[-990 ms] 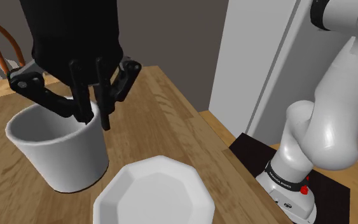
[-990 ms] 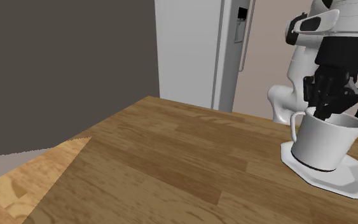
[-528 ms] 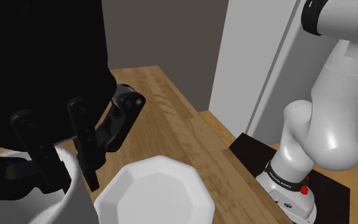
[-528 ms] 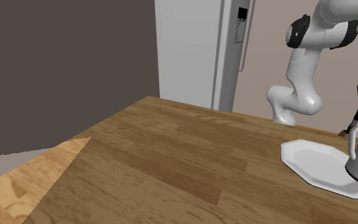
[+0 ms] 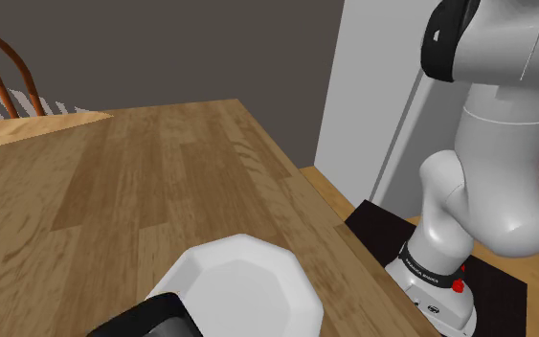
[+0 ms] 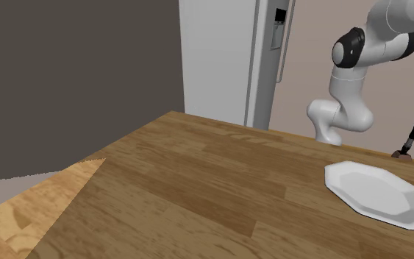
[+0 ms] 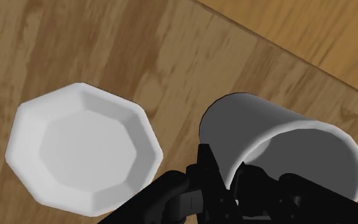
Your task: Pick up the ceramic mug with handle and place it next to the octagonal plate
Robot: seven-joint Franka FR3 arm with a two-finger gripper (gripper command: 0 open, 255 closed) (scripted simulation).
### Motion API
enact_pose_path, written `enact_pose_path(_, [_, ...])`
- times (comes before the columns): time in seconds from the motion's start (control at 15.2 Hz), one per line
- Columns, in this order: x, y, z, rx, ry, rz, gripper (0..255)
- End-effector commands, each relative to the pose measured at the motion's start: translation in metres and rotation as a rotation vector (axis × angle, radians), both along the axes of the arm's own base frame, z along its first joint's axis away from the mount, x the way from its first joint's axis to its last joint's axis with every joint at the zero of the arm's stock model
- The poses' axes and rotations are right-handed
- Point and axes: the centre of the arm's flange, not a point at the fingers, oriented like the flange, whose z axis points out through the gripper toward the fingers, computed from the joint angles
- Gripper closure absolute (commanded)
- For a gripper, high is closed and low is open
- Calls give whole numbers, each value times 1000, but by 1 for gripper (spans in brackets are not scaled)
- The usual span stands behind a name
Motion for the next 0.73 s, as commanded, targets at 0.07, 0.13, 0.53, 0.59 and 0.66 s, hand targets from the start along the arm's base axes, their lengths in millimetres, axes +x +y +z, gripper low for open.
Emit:
enact_pose_path(0.07, [-31,24,-1,0,0,-3,255])
enact_pose_path(0.13, [-42,31,-1,0,0,-3,255])
enact_pose_path(0.53, [-63,46,-22,0,0,-3,255])
enact_pose_path(0.59, [-63,46,-27,0,0,-3,255])
enact_pose_path(0.66, [-63,46,-33,0,0,-3,255])
